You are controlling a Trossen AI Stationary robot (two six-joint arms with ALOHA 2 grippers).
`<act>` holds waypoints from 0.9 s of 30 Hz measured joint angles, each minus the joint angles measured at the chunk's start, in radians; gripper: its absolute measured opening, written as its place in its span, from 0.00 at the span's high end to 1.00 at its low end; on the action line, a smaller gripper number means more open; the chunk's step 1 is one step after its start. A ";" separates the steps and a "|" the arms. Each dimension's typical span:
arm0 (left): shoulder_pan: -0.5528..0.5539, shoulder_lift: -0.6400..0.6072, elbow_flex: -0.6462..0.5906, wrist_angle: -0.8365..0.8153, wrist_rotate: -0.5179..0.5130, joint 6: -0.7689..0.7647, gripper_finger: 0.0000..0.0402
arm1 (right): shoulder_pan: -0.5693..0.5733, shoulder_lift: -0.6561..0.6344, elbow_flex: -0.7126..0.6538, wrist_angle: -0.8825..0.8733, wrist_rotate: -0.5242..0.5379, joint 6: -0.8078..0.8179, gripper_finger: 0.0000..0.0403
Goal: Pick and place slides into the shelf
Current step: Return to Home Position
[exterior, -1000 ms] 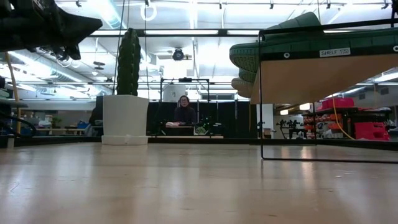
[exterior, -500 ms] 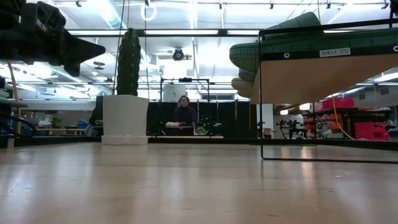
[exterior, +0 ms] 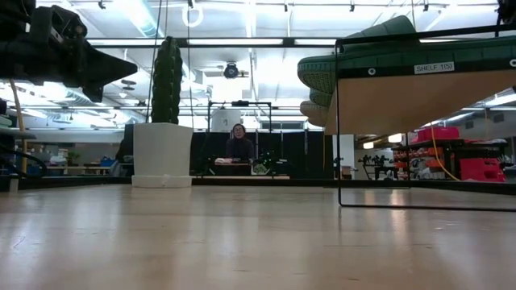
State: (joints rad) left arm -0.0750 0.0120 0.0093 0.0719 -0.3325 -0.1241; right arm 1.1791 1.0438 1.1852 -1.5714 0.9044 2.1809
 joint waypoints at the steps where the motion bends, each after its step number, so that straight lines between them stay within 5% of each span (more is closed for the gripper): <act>1: 0.000 0.000 0.000 0.000 0.000 0.013 0.96 | 0.010 -0.007 -0.004 0.002 0.004 -0.005 1.00; 7: 0.000 0.000 -0.001 0.009 -0.004 0.076 0.93 | 0.062 -0.061 -0.037 -0.001 0.082 -0.061 1.00; 17: 0.000 0.000 -0.001 0.025 -0.007 0.076 0.94 | 0.235 -0.160 -0.259 0.052 0.513 0.029 1.00; 27: 0.000 0.000 -0.001 0.030 -0.005 0.075 0.96 | 0.294 -0.280 -0.549 0.237 0.667 0.025 1.00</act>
State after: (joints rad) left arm -0.0750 0.0120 0.0082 0.1017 -0.3376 -0.0486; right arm 1.4726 0.7641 0.6359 -1.3346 1.5716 2.2059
